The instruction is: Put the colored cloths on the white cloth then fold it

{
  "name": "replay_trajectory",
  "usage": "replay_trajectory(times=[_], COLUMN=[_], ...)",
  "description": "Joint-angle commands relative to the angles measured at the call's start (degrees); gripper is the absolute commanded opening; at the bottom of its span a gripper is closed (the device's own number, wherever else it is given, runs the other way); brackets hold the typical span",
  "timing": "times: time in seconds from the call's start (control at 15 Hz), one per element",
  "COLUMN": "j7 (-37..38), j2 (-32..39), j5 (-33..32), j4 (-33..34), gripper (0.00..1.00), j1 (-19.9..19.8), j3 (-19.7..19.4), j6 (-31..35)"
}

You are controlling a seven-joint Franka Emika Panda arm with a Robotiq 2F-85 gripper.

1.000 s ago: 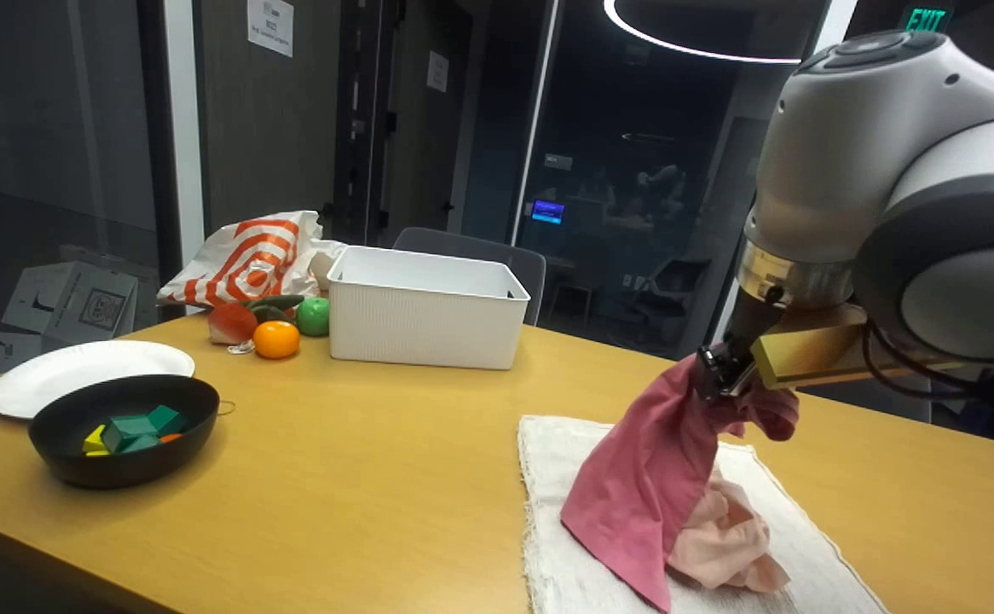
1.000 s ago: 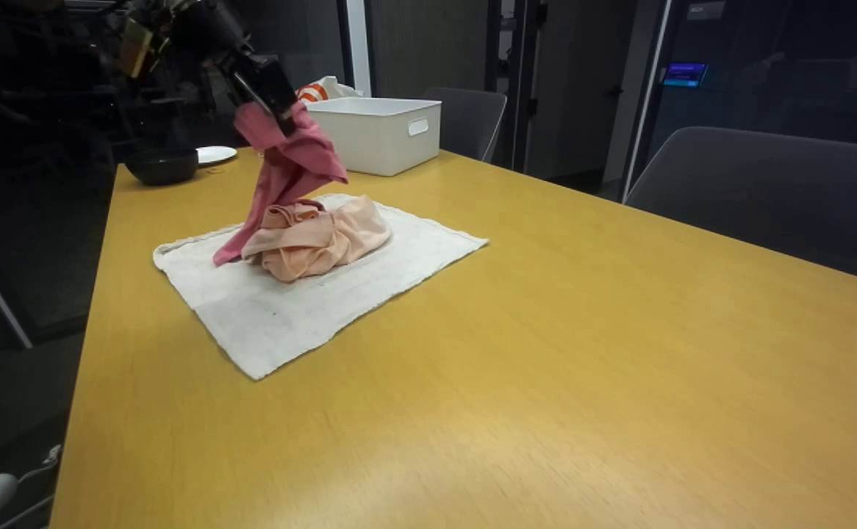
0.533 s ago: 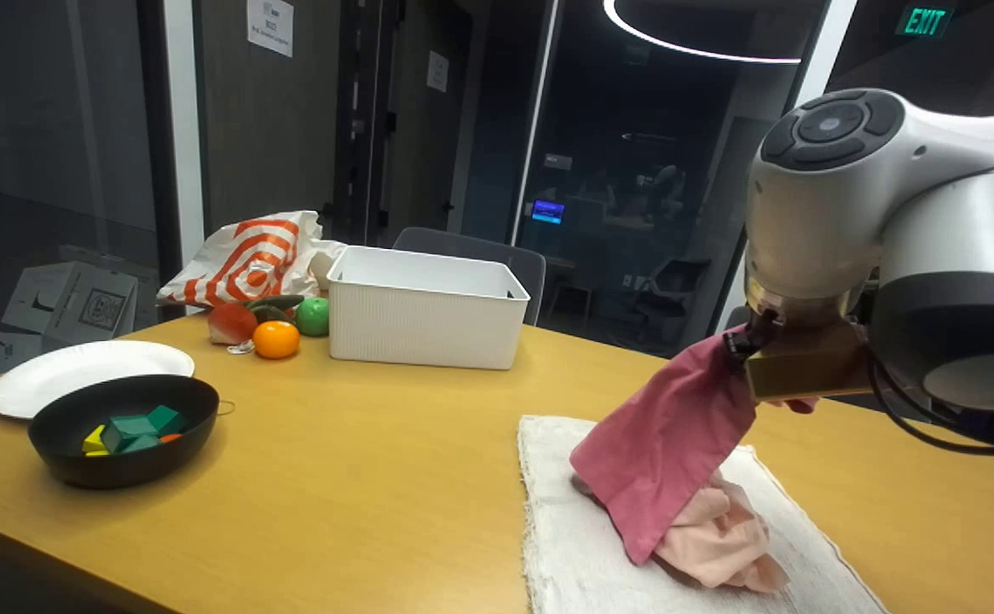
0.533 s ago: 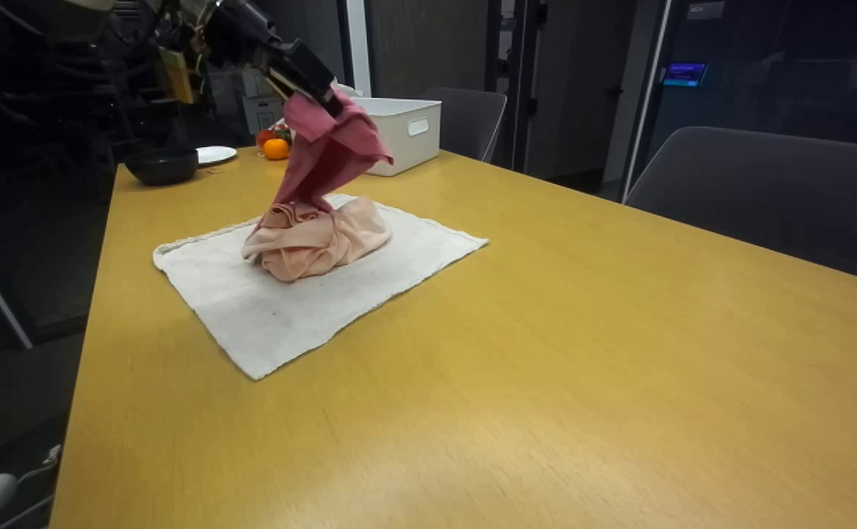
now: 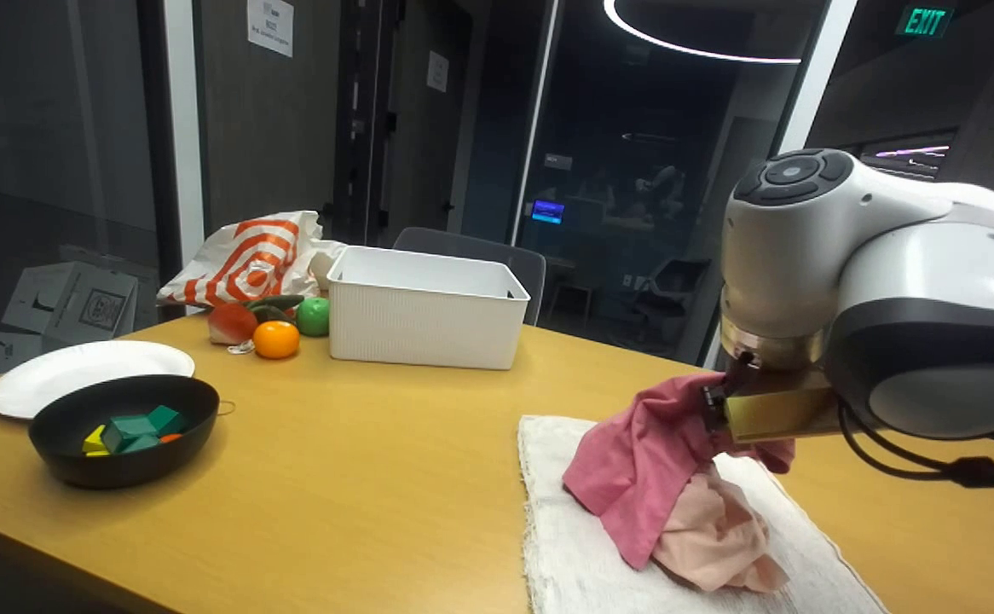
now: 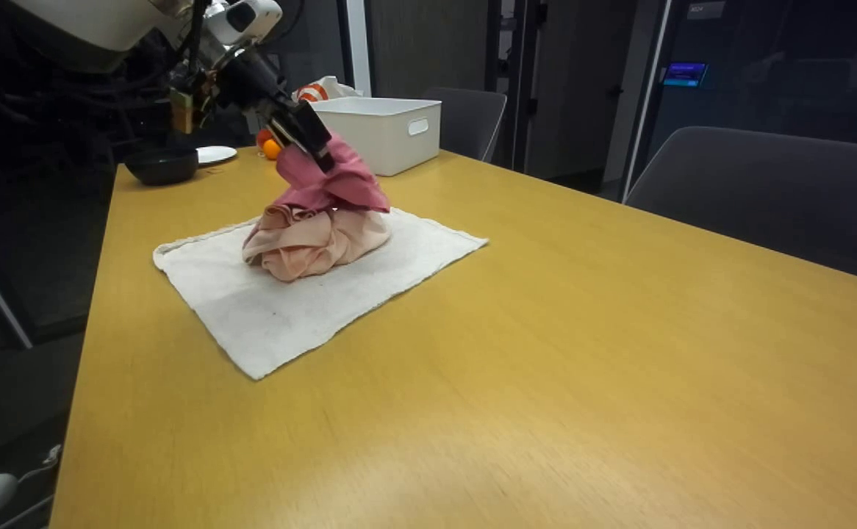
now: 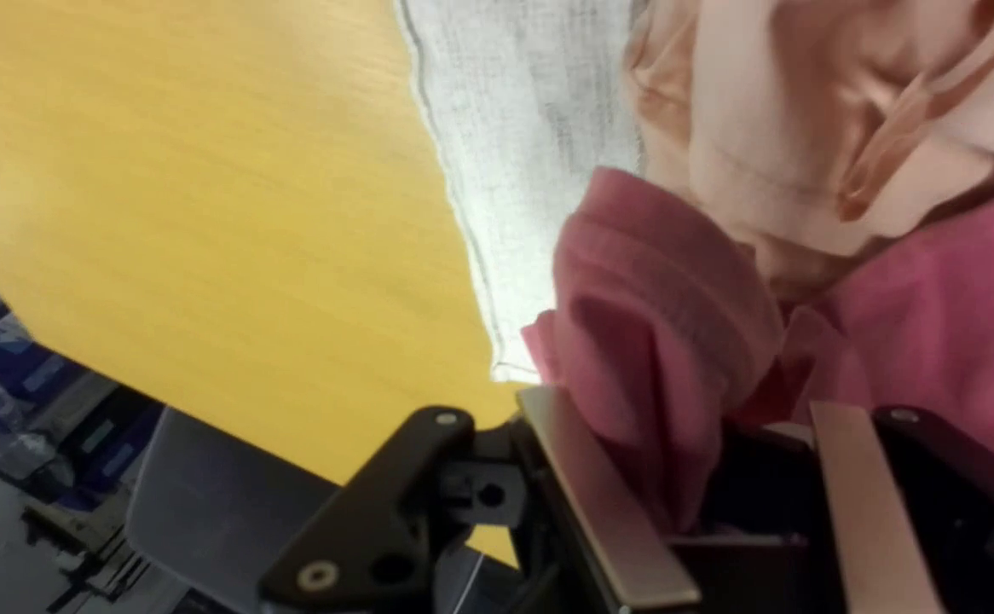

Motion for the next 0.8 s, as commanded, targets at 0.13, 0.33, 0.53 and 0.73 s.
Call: replay_trajectory(times=[0.13,0.33,0.53,0.73], j7=[-16.2,-18.6,-18.2,-18.4], j2=[2.2,4.4,7.4,11.9], j5=[20.2,23.8,22.4,23.6], j4=[3.2,4.7,5.6,7.8], gripper=[0.01,0.02,0.02,0.02], j1=[1.2,0.9,1.1,1.6], j3=[-2.2,-2.5,-3.0,-3.7], j6=[3.9,3.8,5.4,4.5])
